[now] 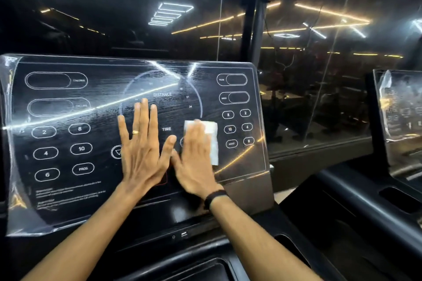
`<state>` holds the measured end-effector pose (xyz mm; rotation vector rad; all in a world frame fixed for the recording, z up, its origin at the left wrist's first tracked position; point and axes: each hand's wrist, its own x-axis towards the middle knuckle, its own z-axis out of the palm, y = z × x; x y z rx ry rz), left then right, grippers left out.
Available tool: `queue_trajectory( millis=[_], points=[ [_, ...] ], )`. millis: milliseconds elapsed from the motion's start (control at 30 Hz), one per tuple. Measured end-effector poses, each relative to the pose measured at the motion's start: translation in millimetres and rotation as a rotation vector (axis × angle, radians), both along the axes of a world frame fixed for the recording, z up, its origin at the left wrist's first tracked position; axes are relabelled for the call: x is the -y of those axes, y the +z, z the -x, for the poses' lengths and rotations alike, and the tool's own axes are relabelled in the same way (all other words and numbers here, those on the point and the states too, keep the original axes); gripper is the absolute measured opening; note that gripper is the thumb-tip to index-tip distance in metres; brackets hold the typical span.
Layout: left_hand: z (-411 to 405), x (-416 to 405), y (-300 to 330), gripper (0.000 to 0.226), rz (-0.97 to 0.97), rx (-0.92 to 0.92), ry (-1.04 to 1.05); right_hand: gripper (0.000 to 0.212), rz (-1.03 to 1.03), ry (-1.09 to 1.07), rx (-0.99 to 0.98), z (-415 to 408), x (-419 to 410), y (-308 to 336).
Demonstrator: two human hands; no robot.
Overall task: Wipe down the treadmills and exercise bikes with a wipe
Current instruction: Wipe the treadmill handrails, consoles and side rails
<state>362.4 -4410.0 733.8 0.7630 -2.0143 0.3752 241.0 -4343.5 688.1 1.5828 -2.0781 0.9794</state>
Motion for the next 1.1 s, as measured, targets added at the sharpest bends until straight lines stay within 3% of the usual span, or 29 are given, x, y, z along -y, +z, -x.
queue_trajectory(
  millis=[100, 200, 267, 333, 433, 500, 600, 767, 833, 967, 1033, 1100],
  points=[
    [-8, 2, -7, 0.078, -0.046, -0.064, 0.033, 0.073, -0.042, 0.157, -0.212, -15, 8, 1],
    [-27, 12, -11, 0.079, -0.068, -0.093, 0.063, 0.073, -0.103, 0.220, -0.324, -14, -18, -40],
    [-50, 22, -14, 0.080, -0.071, -0.111, 0.106, 0.071, -0.115, 0.220, -0.272, -2, -40, -67],
    [-80, 35, -17, 0.079, -0.067, -0.124, 0.178, 0.071, -0.086, 0.073, -0.150, 15, -43, -69],
    [-120, 46, -23, 0.077, -0.077, -0.118, 0.264, 0.085, 0.024, -0.198, 0.114, 27, -17, -22],
    [-136, 48, -28, 0.077, -0.083, -0.103, 0.305, 0.091, 0.069, -0.195, 0.163, 18, 8, 14],
    [-142, 45, -33, 0.078, -0.089, -0.082, 0.336, 0.086, 0.059, -0.061, -0.032, -21, 29, 26],
    [-146, 49, -38, 0.077, -0.120, -0.115, 0.318, 0.073, -0.045, 0.210, -0.332, -61, -3, -48],
    [-150, 50, -43, 0.076, -0.157, -0.171, 0.323, 0.070, -0.019, 0.162, -0.250, -43, -22, -70],
    [-149, 45, -44, 0.074, -0.282, -0.342, 0.368, 0.079, 0.082, -0.198, 0.198, -6, -4, -30],
    [-147, 43, -43, 0.073, -0.329, -0.388, 0.386, 0.086, 0.123, -0.209, 0.241, -9, 20, 10],
    [-148, 41, -43, 0.073, -0.352, -0.420, 0.397, 0.086, 0.130, -0.110, 0.158, -28, 40, 34]
  ],
)
